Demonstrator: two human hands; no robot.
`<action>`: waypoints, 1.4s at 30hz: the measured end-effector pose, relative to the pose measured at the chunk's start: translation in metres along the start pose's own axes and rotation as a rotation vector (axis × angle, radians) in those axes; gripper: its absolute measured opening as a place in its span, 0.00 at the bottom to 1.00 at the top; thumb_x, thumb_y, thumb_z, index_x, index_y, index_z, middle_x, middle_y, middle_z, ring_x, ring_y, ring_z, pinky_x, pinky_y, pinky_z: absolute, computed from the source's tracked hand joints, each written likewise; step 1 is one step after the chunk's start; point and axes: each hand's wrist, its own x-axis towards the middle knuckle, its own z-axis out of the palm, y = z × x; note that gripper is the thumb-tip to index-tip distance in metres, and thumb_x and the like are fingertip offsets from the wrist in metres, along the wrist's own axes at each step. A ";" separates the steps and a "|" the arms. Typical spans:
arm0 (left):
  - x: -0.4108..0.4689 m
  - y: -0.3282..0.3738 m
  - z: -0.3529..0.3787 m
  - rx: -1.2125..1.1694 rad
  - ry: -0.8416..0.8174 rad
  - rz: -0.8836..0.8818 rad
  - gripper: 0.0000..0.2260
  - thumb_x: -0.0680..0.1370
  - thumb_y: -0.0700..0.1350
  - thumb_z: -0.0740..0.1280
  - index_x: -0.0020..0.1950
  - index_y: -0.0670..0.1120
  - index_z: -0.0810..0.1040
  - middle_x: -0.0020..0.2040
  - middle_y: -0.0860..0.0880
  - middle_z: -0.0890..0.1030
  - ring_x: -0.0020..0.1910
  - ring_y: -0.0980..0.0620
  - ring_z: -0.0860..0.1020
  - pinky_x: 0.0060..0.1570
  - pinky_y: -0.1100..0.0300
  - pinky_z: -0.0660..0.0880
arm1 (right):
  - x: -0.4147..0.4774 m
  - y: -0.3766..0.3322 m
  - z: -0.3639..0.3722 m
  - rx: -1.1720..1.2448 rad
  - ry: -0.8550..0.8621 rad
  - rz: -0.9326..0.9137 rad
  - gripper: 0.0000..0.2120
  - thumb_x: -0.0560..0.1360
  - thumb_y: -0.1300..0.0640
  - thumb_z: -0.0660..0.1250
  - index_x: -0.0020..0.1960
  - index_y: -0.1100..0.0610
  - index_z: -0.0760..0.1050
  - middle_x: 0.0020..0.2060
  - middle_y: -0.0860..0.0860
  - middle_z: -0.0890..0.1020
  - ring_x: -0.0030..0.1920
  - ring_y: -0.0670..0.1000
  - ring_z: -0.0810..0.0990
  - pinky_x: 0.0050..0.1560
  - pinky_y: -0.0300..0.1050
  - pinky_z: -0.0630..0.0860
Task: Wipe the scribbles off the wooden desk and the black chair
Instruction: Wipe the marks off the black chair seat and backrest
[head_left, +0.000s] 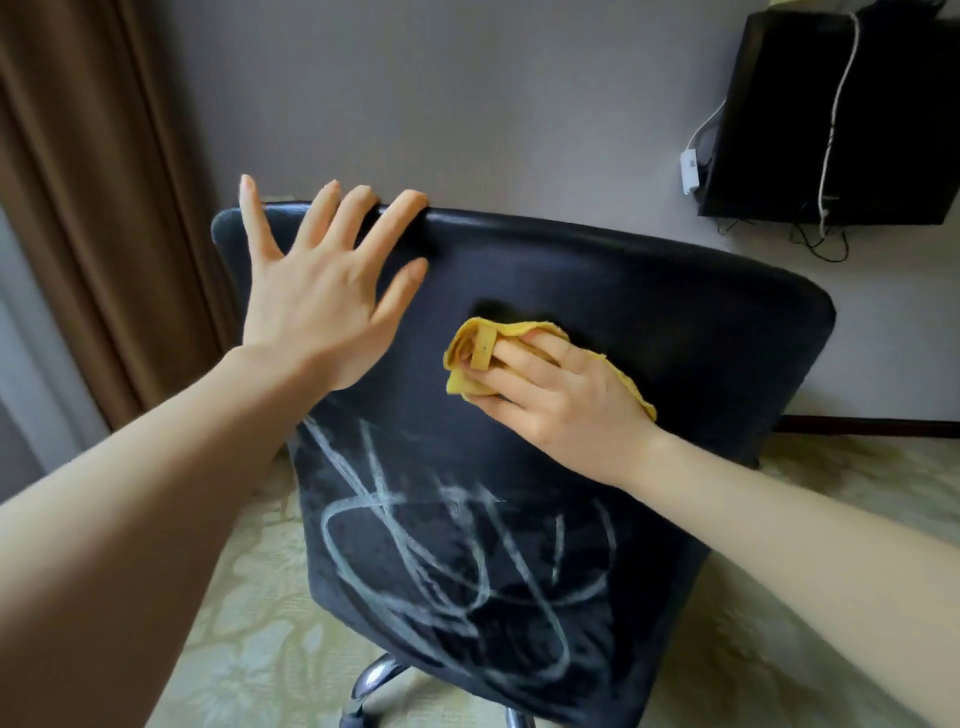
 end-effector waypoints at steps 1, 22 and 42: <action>0.000 -0.001 0.000 0.014 -0.010 -0.012 0.23 0.80 0.59 0.45 0.74 0.54 0.57 0.68 0.47 0.67 0.73 0.44 0.60 0.67 0.30 0.40 | -0.010 -0.006 0.000 0.023 -0.037 -0.025 0.12 0.80 0.63 0.61 0.54 0.55 0.82 0.57 0.51 0.81 0.60 0.52 0.78 0.64 0.48 0.70; -0.015 0.084 0.004 -0.195 0.172 0.180 0.25 0.79 0.52 0.55 0.76 0.51 0.58 0.73 0.44 0.64 0.74 0.43 0.59 0.69 0.33 0.46 | -0.055 0.087 -0.100 -0.144 -0.004 0.049 0.13 0.80 0.64 0.61 0.57 0.53 0.81 0.59 0.52 0.80 0.60 0.55 0.76 0.60 0.52 0.72; -0.010 0.086 0.007 -0.070 0.157 0.136 0.41 0.65 0.31 0.61 0.76 0.47 0.53 0.72 0.40 0.62 0.73 0.40 0.57 0.68 0.33 0.46 | -0.120 -0.019 -0.024 0.082 -0.262 -0.135 0.09 0.79 0.60 0.64 0.54 0.53 0.81 0.54 0.48 0.81 0.58 0.50 0.78 0.67 0.48 0.69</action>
